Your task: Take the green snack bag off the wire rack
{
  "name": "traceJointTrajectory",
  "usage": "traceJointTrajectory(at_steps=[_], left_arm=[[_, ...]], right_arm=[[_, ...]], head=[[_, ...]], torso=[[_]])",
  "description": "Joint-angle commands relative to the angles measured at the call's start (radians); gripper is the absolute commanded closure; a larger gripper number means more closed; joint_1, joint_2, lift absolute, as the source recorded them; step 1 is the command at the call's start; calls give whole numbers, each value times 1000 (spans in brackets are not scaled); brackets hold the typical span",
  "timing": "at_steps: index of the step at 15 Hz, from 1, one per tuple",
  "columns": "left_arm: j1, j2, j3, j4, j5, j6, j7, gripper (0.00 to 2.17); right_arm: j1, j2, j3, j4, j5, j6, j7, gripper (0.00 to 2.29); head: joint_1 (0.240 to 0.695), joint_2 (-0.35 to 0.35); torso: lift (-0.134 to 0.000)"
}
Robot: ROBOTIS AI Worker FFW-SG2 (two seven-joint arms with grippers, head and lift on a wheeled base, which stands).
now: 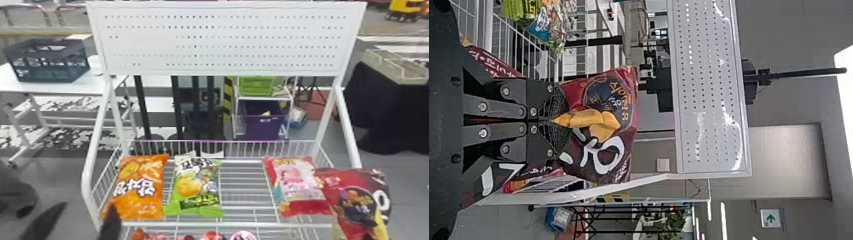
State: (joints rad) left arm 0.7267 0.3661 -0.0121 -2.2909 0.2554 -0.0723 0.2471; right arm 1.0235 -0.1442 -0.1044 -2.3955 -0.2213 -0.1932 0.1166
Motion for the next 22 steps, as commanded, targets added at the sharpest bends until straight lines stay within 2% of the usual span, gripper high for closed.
traceJointTrajectory(at_steps=[1, 3, 7, 8, 13, 17, 19, 20, 22], left_arm=[[-139, 53, -192, 82, -76, 56, 52, 87], [-300, 74, -333, 173, -64, 136, 100, 87], [-601, 70, -556, 367, -4, 225, 181, 87], [-667, 56, -597, 412, 4, 240, 187, 87], [-840, -44, -644, 666, 51, 243, 189, 87], [-951, -81, -675, 841, 90, 240, 207, 90], [-974, -92, -677, 881, 102, 237, 207, 90], [-978, -92, -675, 883, 107, 240, 207, 151], [-978, -92, -674, 883, 120, 240, 204, 508]], right_arm=[[-3, 0, 5, -1, 5, 2, 0, 2240], [-3, 0, 3, 4, 5, 2, 0, 2240], [-13, 0, 5, 13, 5, 2, 0, 2240], [-16, 0, 8, 19, 5, 2, 0, 2240], [-22, 0, 9, 32, 3, 5, 0, 2240], [-22, -2, 8, 36, 2, 5, 0, 2240], [-23, -2, 8, 35, 3, 5, 0, 2240], [-23, -2, 8, 35, 3, 5, 0, 2240], [-23, -2, 8, 35, 2, 5, 0, 2240]], head=[[499, 0], [499, 0], [499, 0], [499, 0], [499, 0], [499, 0], [499, 0], [499, 0], [499, 0]], torso=[[0], [0], [0], [0], [0], [0], [0], [0], [0]])
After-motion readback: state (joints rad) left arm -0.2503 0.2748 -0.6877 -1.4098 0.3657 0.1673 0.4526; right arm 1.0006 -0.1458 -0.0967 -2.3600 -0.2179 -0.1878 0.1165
